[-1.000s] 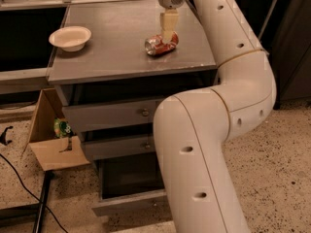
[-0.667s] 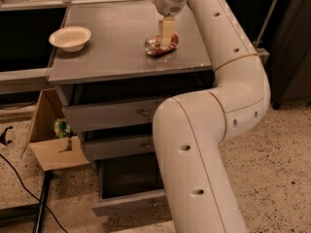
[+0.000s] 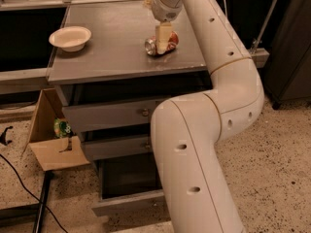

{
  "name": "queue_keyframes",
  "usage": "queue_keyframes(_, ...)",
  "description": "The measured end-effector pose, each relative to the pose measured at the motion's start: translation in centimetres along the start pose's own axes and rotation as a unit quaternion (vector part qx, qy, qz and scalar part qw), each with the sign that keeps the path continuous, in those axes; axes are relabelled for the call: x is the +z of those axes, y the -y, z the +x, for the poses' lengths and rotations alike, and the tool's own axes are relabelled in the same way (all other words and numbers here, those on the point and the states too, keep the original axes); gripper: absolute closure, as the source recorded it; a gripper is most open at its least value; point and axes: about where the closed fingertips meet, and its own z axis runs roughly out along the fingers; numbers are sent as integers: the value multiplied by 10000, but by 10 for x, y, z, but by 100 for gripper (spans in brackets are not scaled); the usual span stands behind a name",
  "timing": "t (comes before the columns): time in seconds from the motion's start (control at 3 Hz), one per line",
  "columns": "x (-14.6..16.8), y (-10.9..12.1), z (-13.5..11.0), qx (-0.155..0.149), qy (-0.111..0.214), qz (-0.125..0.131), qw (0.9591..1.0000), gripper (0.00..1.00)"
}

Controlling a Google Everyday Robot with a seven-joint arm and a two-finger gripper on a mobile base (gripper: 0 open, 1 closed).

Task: Place coke can into bottom drawer

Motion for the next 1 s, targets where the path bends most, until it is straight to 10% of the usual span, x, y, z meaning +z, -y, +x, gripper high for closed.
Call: queue_keyframes(1.0, 12, -19, 5, 689, 404, -192, 9966, 0)
